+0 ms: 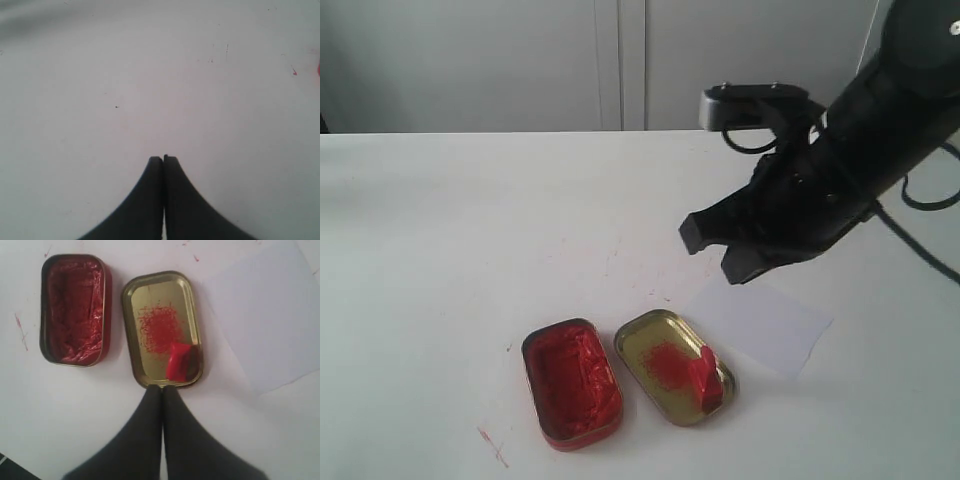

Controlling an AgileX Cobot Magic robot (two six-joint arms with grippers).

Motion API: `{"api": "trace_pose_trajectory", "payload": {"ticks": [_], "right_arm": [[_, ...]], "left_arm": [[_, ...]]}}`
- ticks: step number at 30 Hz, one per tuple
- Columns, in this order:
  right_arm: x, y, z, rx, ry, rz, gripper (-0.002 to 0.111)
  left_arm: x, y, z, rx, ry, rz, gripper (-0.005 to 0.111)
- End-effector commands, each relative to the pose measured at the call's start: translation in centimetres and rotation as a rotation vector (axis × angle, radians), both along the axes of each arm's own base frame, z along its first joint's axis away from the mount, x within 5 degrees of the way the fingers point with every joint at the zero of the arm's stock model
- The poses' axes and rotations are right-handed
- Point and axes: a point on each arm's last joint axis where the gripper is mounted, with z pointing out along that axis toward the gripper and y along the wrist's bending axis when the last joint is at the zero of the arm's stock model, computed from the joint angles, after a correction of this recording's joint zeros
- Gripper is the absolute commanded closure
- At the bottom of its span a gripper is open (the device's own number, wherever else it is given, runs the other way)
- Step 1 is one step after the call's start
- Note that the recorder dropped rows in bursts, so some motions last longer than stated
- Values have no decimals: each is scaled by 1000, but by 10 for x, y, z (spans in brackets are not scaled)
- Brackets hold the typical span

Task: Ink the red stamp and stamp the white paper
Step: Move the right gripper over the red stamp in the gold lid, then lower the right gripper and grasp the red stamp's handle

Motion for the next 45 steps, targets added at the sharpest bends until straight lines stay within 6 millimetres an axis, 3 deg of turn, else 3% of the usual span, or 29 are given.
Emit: {"api": "trace_pose_trajectory", "payload": {"ticks": [1,12,20,23,31,45], "right_arm": [[-1,19,-12,-24,40,27,108],[-6,52,-56,-197,116,51,108],[3,50,-79,-298,157,-41,108],[4,51,-82,-295,161,-60,104],[8,54,-82,-262,124,-81,79],[14,50,-81,-283,68,-125,76]], "left_arm": [[0,0,-3,-3,7,-5,107],[0,0,-3,-3,7,-5,107],[0,0,-3,-3,7,-5,107],[0,0,-3,-3,7,-5,107],[0,0,-3,-3,7,-5,107],[0,0,-3,-3,7,-5,107]]}}
